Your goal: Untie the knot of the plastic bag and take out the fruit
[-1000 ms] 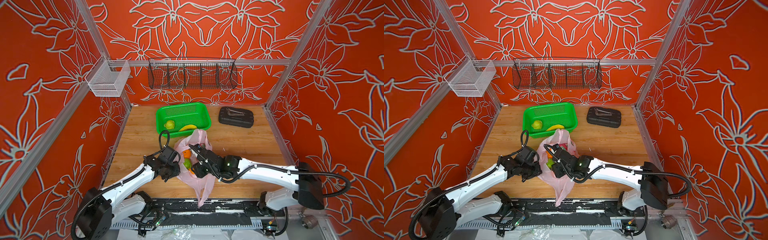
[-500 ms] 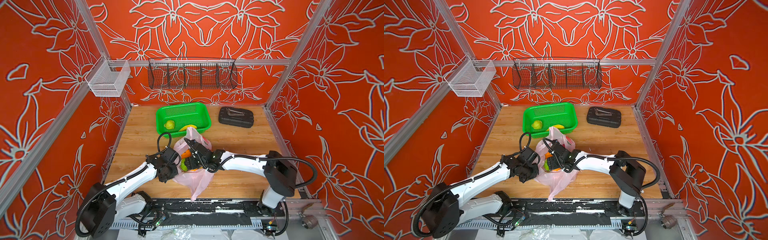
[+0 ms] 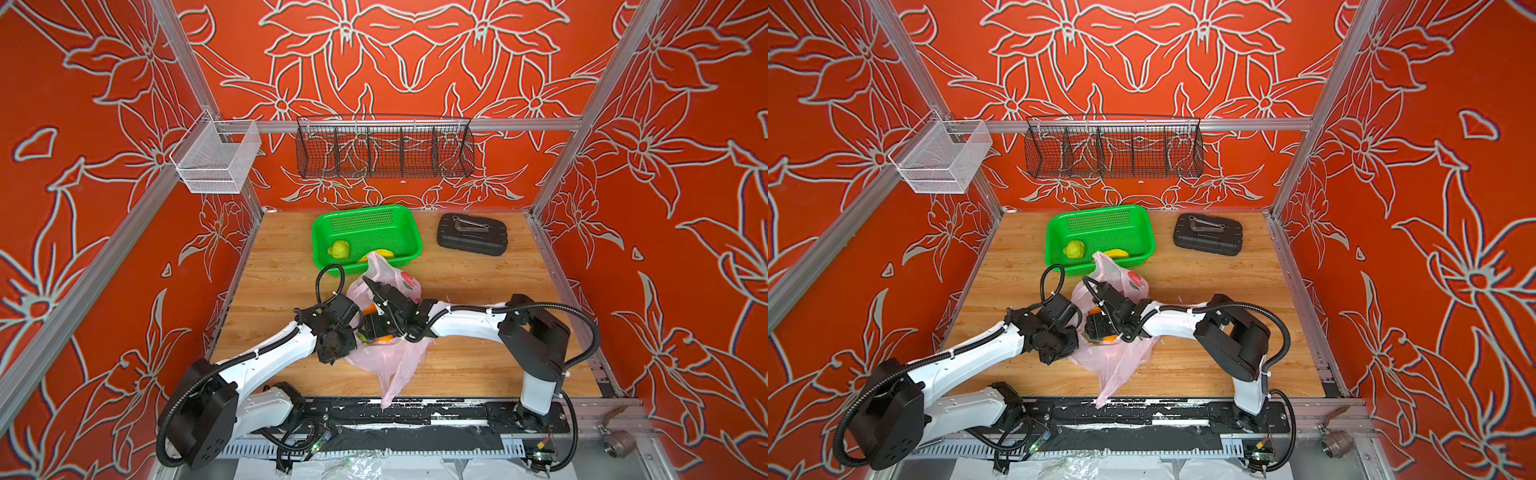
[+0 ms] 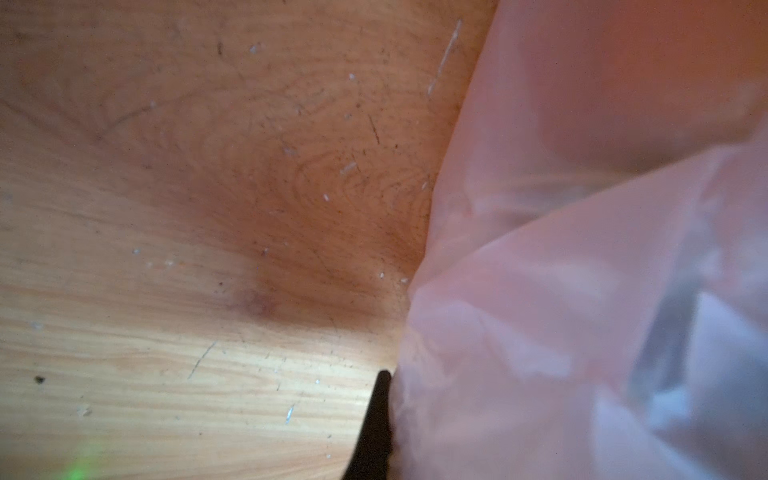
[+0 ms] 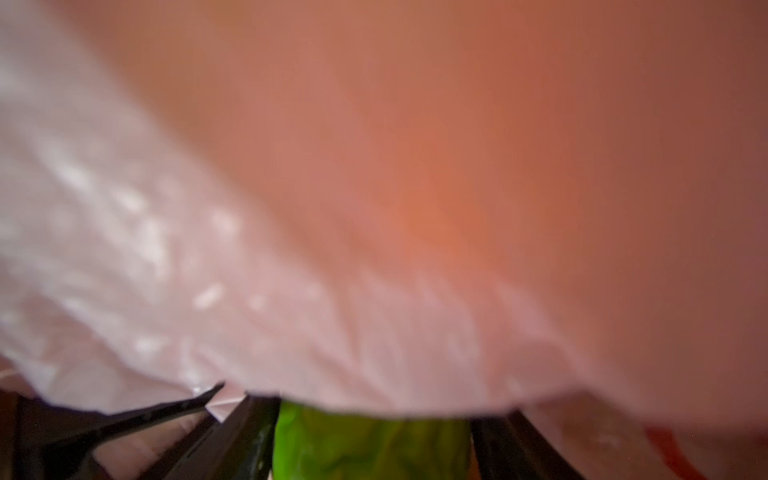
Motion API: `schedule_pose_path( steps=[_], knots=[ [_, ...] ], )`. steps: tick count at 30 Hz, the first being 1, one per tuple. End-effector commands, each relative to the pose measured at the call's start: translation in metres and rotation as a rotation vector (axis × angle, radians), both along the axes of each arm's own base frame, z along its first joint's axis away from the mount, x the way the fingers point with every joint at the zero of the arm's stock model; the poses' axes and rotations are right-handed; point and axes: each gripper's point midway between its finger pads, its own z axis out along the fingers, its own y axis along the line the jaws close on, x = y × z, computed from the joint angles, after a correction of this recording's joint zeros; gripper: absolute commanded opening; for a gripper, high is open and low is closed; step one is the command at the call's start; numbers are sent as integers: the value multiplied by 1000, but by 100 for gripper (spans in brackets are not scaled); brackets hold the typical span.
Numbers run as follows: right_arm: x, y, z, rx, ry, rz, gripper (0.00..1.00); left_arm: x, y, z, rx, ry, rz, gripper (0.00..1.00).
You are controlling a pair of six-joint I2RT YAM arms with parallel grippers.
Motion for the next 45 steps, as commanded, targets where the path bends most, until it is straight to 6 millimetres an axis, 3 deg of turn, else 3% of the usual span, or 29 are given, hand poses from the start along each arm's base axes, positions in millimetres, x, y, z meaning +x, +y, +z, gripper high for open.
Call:
schedule_pose_path(
  steps=[1,4,8,21,30,35,38,45],
  knots=[
    [1,8,-8,31,43,0,70,5,1,5,17,-22,6,0],
    [2,7,-7,42,26,-4,58,5,4,5,26,-31,13,0],
    [6,4,9,62,-20,-3,48,9,5,5,33,-47,23,0],
    [3,-45,74,101,-194,-65,44,27,5,23,64,-103,29,0],
    [-8,-80,116,159,-305,-91,43,38,-8,33,36,-108,-6,0],
    [-14,-109,148,207,-381,-123,42,45,-13,49,25,-131,-27,12],
    [-8,-129,168,226,-428,-175,42,52,-15,65,13,-184,-38,29],
    [14,-165,229,260,-606,-261,43,69,-22,133,-49,-375,-88,52]
  ],
)
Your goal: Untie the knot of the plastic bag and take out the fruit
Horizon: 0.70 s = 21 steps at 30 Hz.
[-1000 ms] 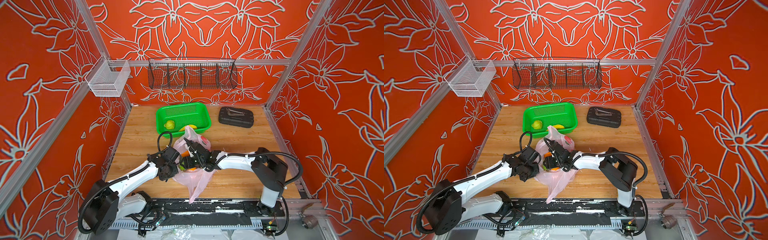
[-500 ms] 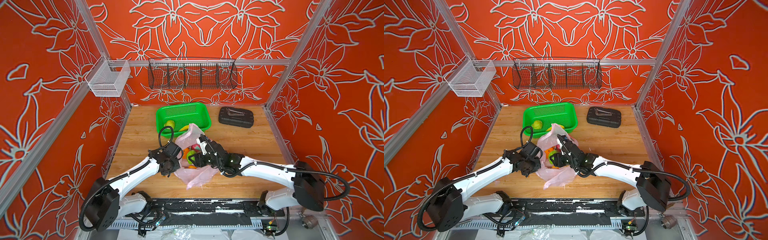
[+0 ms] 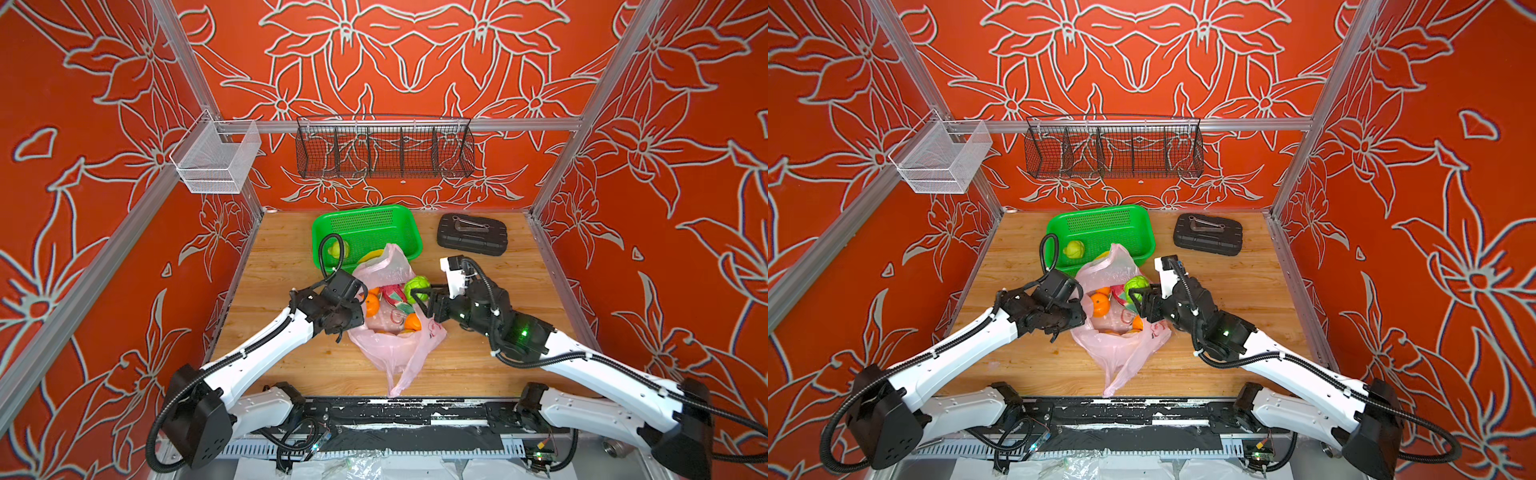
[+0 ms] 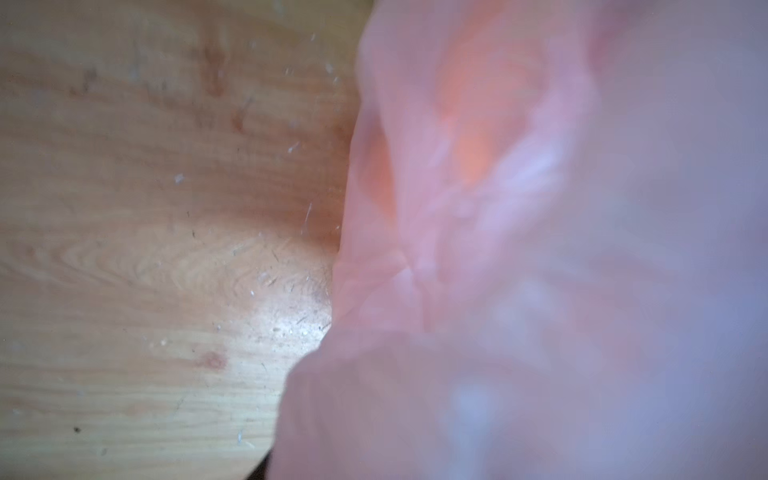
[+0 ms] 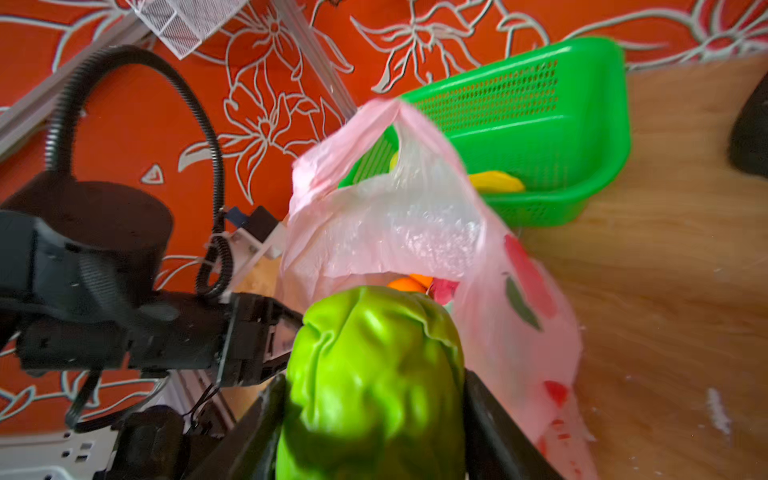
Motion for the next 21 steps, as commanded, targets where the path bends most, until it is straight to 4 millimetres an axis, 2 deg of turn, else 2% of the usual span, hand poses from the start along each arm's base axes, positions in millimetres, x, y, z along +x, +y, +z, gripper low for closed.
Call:
schedule_pose_path(
  steps=[1,3,5,6,8,12,14,17,21],
  knots=[
    [13,-15,27,-32,-92,-56,43,6,0,45,-14,-120,-36,55],
    [19,-19,39,-29,-128,-67,43,11,-4,75,-51,-200,-58,65],
    [24,-22,48,-23,-156,-73,43,15,-10,106,-104,-289,-80,83],
    [28,-24,52,-17,-158,-79,43,17,-14,123,-138,-346,-101,88],
    [34,-27,59,8,-140,-81,42,19,-24,157,-194,-483,-174,94],
    [43,-30,71,77,-95,-65,42,19,-44,219,-212,-797,-394,97],
    [46,-31,77,115,-59,-44,42,10,-61,249,-195,-973,-578,100],
    [47,-32,86,181,3,-7,42,-5,-84,279,-161,-1188,-813,99],
    [46,-34,97,266,63,24,42,-16,-109,285,-55,-1377,-1068,99]
  ],
)
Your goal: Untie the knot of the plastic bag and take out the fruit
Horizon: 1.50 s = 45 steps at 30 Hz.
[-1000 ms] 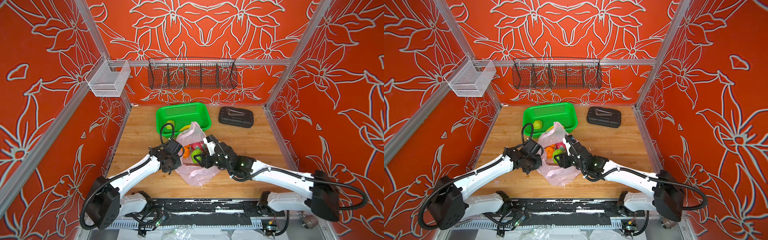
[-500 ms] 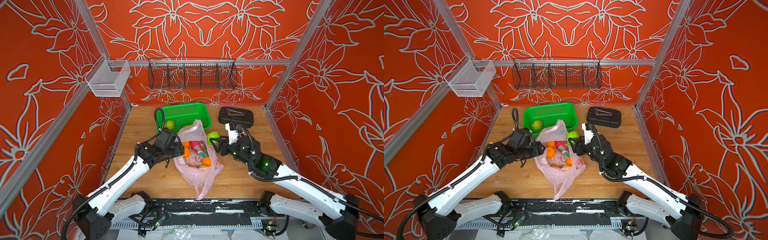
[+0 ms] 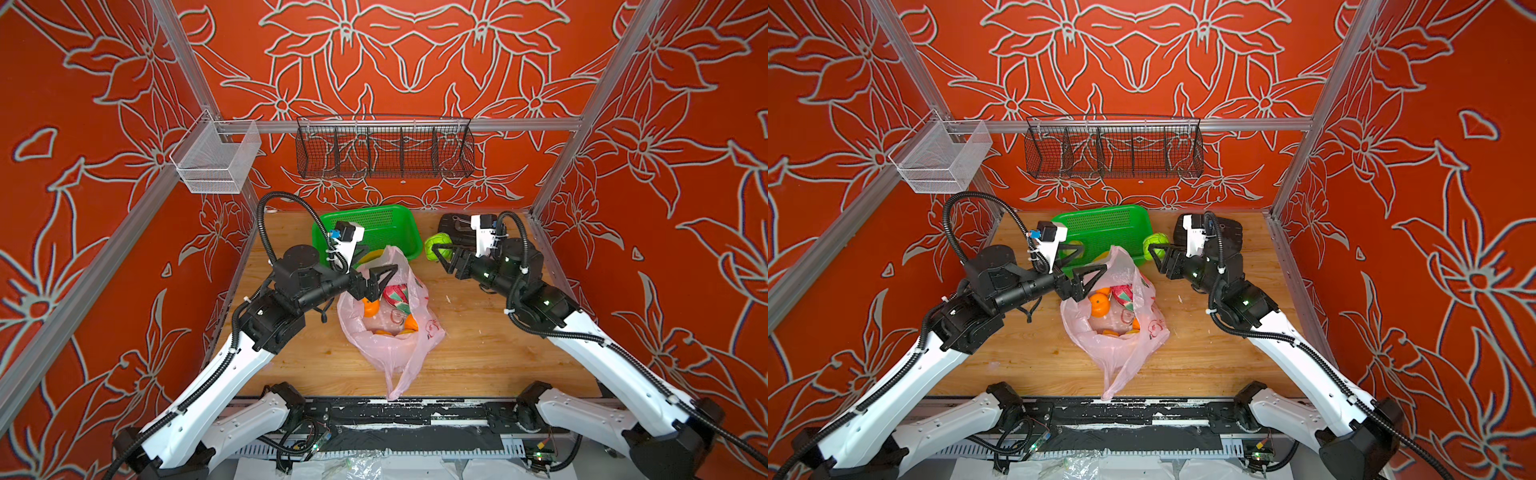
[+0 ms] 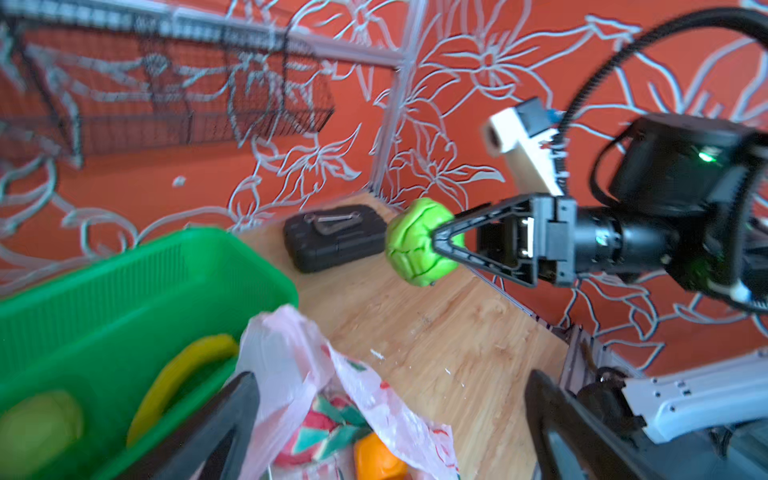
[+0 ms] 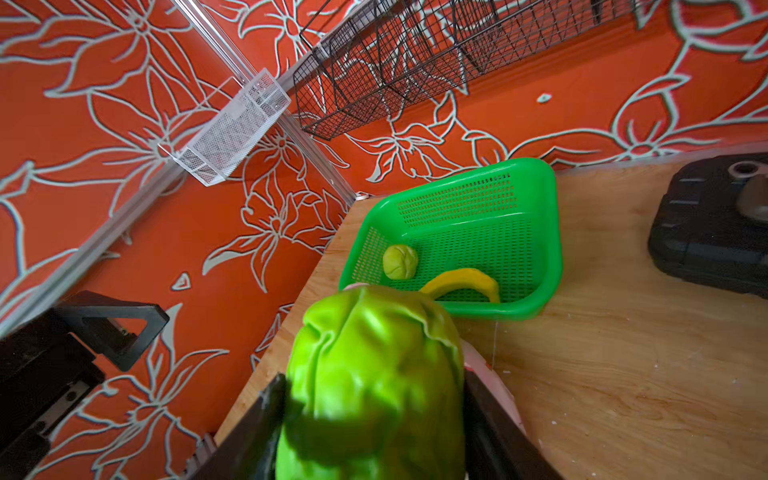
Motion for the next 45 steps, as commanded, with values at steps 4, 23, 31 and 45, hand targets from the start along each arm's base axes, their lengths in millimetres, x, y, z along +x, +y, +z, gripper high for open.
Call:
schedule_pose_path(
  steps=[4,23,31,45],
  knots=[
    [-18,8,24,158,71,129,42,-13,-49,13,202,-512,-307,99],
    [-34,20,37,215,42,251,41,36,-110,-9,261,-507,-439,64],
    [-31,20,39,224,34,246,52,43,-109,-19,288,-446,-420,48],
    [-24,-37,25,211,-36,-84,97,137,-23,5,37,-40,207,37]
  ],
)
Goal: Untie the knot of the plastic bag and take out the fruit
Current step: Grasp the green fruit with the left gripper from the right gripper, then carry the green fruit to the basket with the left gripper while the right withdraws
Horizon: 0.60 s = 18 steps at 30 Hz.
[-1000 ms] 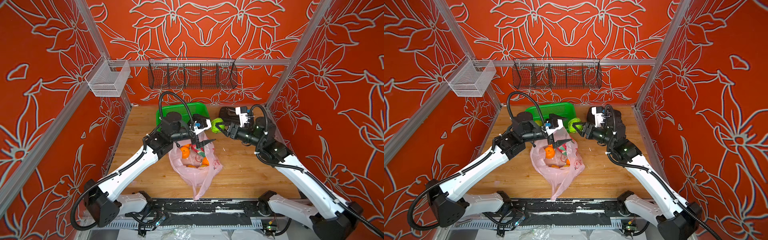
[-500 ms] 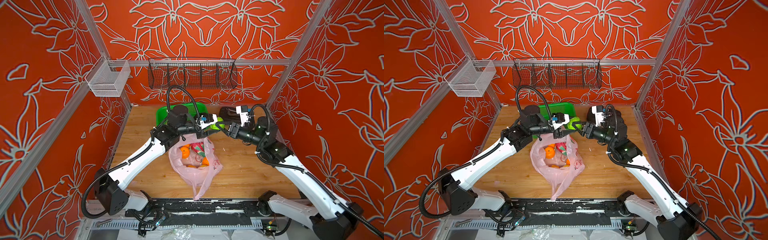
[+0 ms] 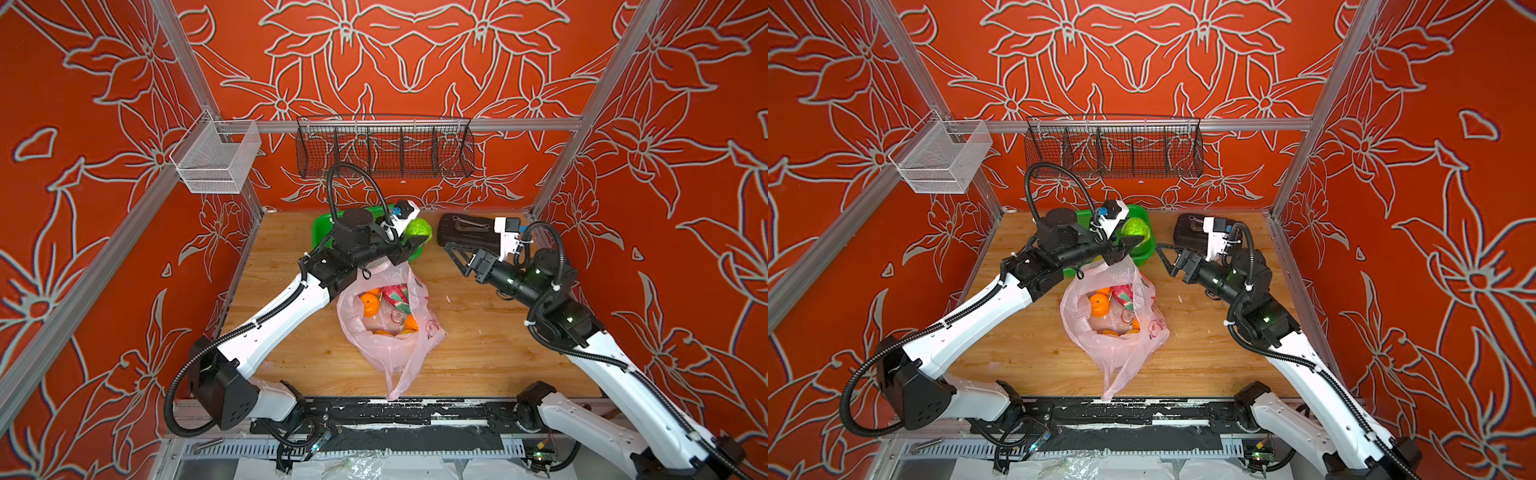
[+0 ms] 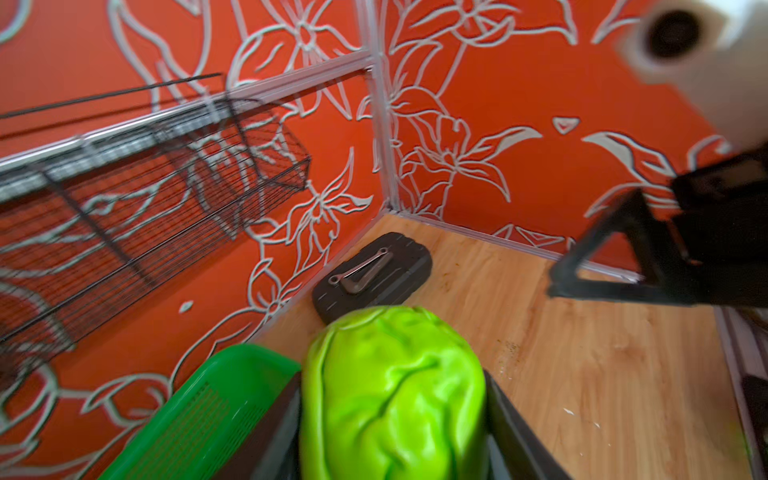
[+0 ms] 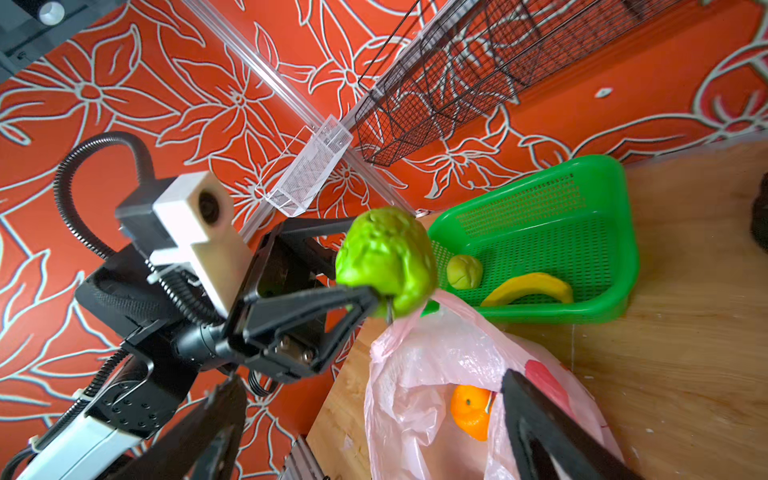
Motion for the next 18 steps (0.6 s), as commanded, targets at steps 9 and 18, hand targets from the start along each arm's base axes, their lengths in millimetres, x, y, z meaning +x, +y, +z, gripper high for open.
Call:
schedule_pose_path(
  steps=[9,18],
  knots=[
    [9,-17,-28,-30,52,-120,97,78,152,-30,-296,386,678,28],
    [16,-10,-48,-35,121,-99,97,115,225,-97,-216,476,953,27]
  ],
)
